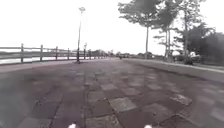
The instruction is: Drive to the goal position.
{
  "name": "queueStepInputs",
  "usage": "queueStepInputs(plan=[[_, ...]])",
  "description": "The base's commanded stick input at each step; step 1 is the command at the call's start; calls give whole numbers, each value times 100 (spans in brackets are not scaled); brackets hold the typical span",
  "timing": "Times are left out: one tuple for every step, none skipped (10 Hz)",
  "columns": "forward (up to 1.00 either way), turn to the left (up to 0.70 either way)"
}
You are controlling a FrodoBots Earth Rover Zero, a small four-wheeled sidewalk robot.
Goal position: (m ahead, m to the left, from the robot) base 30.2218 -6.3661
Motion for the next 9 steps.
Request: queueStepInputs(plan=[[100, 0], [100, 0], [100, 0], [100, 0], [100, 0], [100, 0], [100, 0], [100, 0], [100, 0]])
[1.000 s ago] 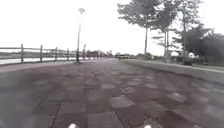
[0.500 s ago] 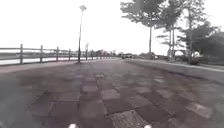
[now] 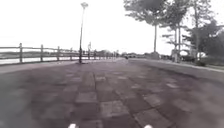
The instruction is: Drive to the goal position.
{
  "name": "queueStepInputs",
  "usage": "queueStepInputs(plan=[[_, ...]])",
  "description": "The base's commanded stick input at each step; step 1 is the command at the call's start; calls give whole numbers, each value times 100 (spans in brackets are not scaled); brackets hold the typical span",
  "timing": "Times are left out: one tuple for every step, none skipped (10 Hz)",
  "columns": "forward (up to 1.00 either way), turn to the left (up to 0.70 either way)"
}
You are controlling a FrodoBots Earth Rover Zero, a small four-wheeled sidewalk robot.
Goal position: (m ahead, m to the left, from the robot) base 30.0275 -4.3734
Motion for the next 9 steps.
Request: queueStepInputs(plan=[[100, 0], [100, 0], [100, 0], [100, -12], [100, -37], [100, -40], [100, -40], [100, -40], [100, -40]])
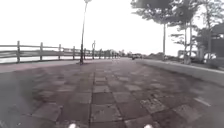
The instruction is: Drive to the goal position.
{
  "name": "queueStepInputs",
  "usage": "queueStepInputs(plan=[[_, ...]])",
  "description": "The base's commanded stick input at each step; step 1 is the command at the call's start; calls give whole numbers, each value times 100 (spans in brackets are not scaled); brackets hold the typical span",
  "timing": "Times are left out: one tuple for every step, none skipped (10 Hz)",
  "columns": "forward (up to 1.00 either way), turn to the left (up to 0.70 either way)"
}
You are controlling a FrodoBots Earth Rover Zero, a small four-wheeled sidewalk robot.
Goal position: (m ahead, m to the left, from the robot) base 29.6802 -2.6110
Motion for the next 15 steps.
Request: queueStepInputs(plan=[[100, -40], [100, -40], [100, -40], [100, -40], [100, -11], [100, 0], [100, 0], [100, 0], [100, 0], [100, 0], [100, 0], [100, 0], [99, 0], [99, 0], [99, 0]])
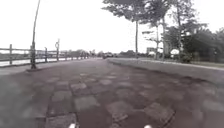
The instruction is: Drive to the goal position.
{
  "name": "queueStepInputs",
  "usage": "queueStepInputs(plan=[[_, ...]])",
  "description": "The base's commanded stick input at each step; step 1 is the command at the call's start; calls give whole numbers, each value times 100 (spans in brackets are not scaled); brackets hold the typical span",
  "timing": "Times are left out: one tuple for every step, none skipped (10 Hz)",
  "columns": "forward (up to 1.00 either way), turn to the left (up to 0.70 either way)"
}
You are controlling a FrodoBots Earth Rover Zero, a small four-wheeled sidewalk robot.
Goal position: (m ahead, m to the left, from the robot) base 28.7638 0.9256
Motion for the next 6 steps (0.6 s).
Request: queueStepInputs(plan=[[99, 0], [99, 0], [99, 0], [99, 0], [99, 0], [99, 0]])
